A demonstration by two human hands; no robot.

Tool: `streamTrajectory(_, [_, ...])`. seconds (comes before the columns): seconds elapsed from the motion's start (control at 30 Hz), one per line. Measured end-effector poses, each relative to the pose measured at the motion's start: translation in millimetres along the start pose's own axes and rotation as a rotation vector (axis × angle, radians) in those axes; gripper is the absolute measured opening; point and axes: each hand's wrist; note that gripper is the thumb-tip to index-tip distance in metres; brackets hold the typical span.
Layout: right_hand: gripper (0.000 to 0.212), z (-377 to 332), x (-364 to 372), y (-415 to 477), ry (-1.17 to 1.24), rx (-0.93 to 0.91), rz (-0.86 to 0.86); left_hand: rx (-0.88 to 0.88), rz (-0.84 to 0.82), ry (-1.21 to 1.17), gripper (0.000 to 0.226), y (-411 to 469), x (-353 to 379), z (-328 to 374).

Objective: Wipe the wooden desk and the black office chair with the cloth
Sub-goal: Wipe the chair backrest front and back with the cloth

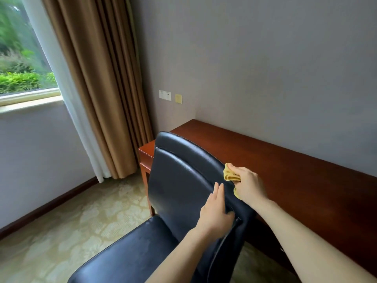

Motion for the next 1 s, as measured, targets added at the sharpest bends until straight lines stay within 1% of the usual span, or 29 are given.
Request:
streamTrajectory(0.1, [0.053,4,-5,-8,0.035,0.006,0.025,0.045,0.039,-0.055,0.085,2,14,5])
streamTrajectory(0.2, [0.049,6,-9,-19,0.066,0.015,0.040,0.036,0.036,-0.069,0.092,10,35,-6])
streamTrajectory(0.27, [0.046,8,-15,-29,0.065,0.020,0.057,0.042,0.056,-0.072,0.091,-2,36,6])
streamTrajectory(0.3, [0.045,9,-18,-34,0.073,0.021,0.066,0.038,0.069,-0.095,0.086,-6,37,10])
streamTrajectory(0.4, [0.045,6,-29,-59,0.076,0.008,0.070,-0.034,0.132,-0.206,0.051,-19,34,18])
streamTrajectory(0.43, [0.047,4,-31,-69,0.073,-0.001,0.071,-0.069,0.155,-0.228,0.047,-23,30,19])
streamTrajectory(0.47, [0.051,2,-33,-78,0.075,-0.008,0.074,-0.095,0.166,-0.241,0.050,-25,26,18])
streamTrajectory(0.53, [0.056,-2,-40,-100,0.075,0.003,0.079,-0.103,0.142,-0.265,0.054,-33,21,15])
streamTrajectory(0.6, [0.055,-6,-46,-119,0.060,0.000,0.080,-0.086,0.114,-0.282,0.053,-39,19,13])
streamTrajectory(0.7, [0.040,-16,-58,-157,0.048,-0.022,0.115,-0.044,0.083,-0.317,0.052,-58,18,18])
streamTrajectory(0.8, [0.026,-34,-66,-195,-0.008,-0.035,0.153,-0.022,0.114,-0.394,0.044,-74,14,20])
streamTrajectory(0.83, [0.025,-41,-67,-206,-0.048,-0.045,0.167,-0.022,0.122,-0.398,0.042,-79,12,21])
streamTrajectory(0.9, [0.026,-53,-69,-227,-0.111,-0.068,0.203,-0.041,0.094,-0.372,0.047,-90,8,17])
streamTrajectory(1.0, [0.032,-72,-72,-262,-0.052,-0.059,0.218,-0.032,0.037,-0.350,0.051,-114,0,7])
Point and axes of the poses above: each hand's wrist, its own y-axis towards the middle knuckle, its own x-axis out of the palm, z = x × y, and after that the axes turned 12 degrees about z, right-handed
